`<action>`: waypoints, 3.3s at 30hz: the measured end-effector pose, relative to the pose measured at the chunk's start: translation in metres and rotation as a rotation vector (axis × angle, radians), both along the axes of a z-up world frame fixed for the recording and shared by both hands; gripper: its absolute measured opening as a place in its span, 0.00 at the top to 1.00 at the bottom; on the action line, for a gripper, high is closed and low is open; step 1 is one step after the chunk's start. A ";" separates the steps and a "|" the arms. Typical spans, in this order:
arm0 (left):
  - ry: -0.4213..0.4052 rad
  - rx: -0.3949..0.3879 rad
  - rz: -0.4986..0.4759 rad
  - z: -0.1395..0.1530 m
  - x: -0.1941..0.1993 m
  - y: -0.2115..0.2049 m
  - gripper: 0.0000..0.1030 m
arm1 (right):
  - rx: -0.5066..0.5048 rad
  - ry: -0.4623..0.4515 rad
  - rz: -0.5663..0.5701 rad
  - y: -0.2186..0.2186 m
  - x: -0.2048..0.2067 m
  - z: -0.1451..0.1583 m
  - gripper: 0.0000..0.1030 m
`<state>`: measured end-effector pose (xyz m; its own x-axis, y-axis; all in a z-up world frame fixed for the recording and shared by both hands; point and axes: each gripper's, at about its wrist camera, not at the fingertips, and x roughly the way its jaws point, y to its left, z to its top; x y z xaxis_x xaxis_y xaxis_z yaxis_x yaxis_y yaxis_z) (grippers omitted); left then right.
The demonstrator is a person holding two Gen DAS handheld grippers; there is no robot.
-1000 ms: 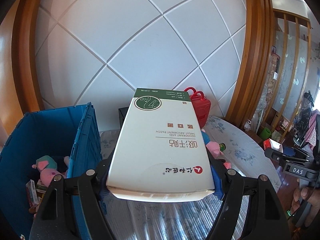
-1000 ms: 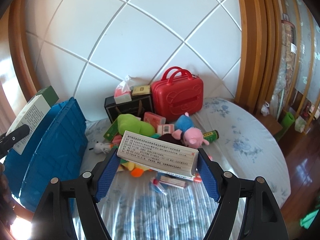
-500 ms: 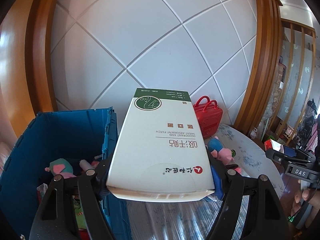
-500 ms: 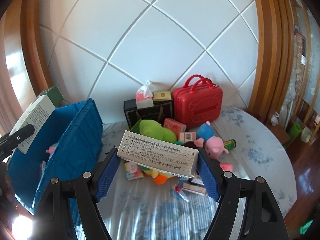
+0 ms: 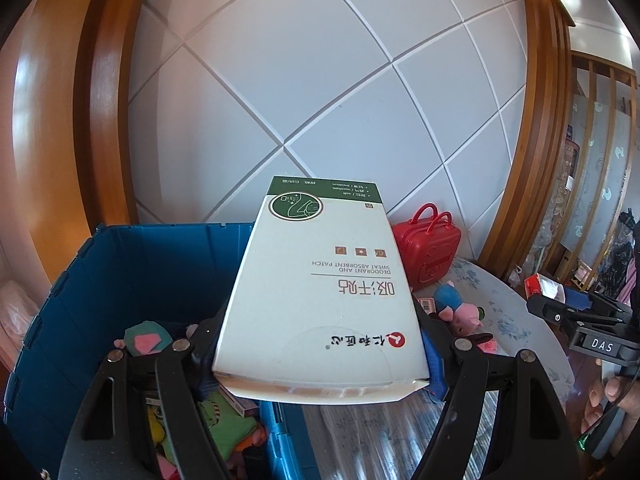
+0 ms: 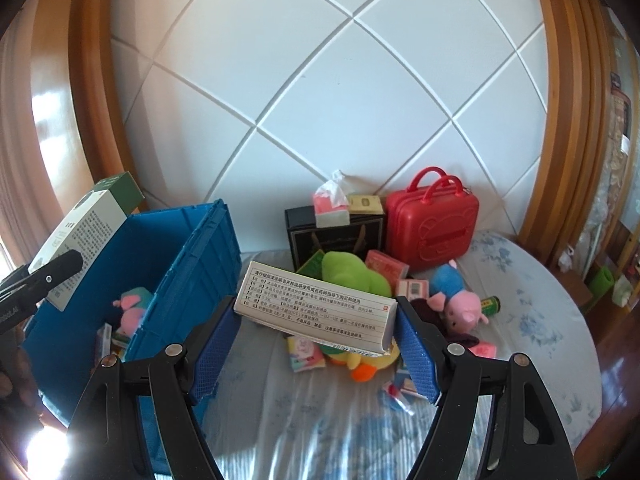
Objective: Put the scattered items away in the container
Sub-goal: 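Lift and carry the patch box and medicine box with both tools over the crate, then open both tools to drop the two boxes into the crate, then move both tools back from the crate toward the items on the bed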
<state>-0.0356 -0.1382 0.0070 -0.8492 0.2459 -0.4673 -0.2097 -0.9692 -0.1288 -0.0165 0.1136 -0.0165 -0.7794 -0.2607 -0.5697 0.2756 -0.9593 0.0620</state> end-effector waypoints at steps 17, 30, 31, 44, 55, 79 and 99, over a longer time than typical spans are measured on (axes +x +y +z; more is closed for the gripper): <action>0.006 0.004 0.061 0.000 0.000 -0.074 0.26 | 0.004 0.039 0.116 -0.101 0.010 0.010 0.26; -0.016 0.021 0.108 -0.014 -0.008 -0.128 0.26 | 0.013 0.054 0.206 -0.190 0.007 0.007 0.26; -0.017 0.022 0.113 -0.015 -0.009 -0.132 0.26 | 0.013 0.055 0.214 -0.197 0.007 0.007 0.26; -0.018 0.019 0.199 -0.014 -0.024 -0.182 0.26 | 0.024 0.056 0.317 -0.264 0.002 0.005 0.26; -0.031 0.018 0.248 -0.020 -0.032 -0.208 0.26 | 0.034 0.038 0.368 -0.288 -0.006 -0.002 0.26; -0.081 -0.011 0.364 -0.023 -0.037 -0.212 0.00 | 0.029 0.039 0.408 -0.282 -0.001 -0.001 0.00; -0.065 -0.041 0.330 -0.016 -0.009 -0.170 0.00 | 0.011 0.036 0.382 -0.239 0.021 -0.006 0.00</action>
<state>-0.0447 -0.3083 -0.0092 -0.8478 -0.0572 -0.5272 0.1232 -0.9882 -0.0909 0.0048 -0.1257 -0.0226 -0.6469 -0.5304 -0.5478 0.6152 -0.7876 0.0361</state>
